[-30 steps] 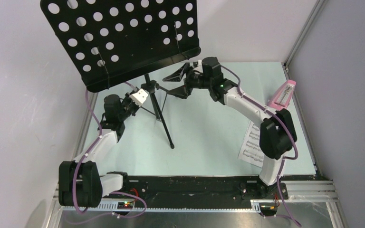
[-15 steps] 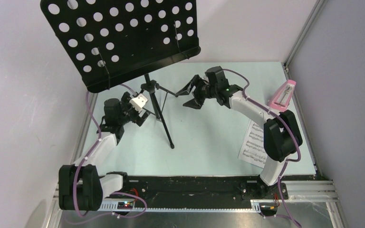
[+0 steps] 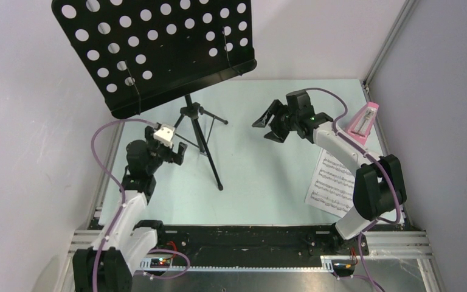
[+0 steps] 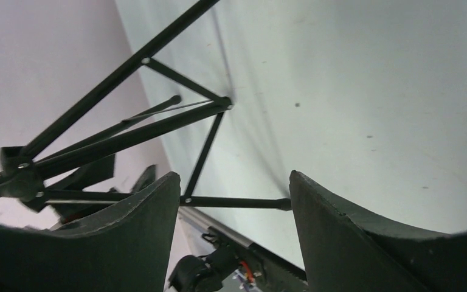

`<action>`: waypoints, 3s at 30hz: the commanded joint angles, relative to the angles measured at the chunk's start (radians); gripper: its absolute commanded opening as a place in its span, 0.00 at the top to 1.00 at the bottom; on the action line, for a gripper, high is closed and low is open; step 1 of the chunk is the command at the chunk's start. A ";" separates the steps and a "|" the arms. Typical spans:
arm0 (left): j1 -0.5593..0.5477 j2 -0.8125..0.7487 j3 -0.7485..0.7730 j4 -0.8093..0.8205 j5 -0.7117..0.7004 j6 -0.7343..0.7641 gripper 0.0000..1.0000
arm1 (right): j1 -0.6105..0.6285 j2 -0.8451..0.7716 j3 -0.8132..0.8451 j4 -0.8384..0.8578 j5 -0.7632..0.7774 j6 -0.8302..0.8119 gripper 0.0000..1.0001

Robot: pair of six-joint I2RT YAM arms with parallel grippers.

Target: Set up the instrument practice props

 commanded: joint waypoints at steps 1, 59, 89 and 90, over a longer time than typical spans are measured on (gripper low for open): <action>0.008 -0.127 -0.036 0.054 -0.139 -0.193 0.00 | -0.017 -0.067 -0.041 -0.043 0.084 -0.095 0.29; -0.257 0.157 0.020 0.258 0.041 -0.796 0.59 | -0.052 -0.103 -0.081 0.016 0.104 -0.285 0.47; -0.220 0.464 0.323 -0.011 0.061 -0.341 0.98 | -0.075 -0.096 -0.081 0.004 0.088 -0.276 0.51; -0.219 0.478 0.329 -0.012 0.059 -0.338 0.97 | -0.077 -0.096 -0.081 0.001 0.092 -0.277 0.51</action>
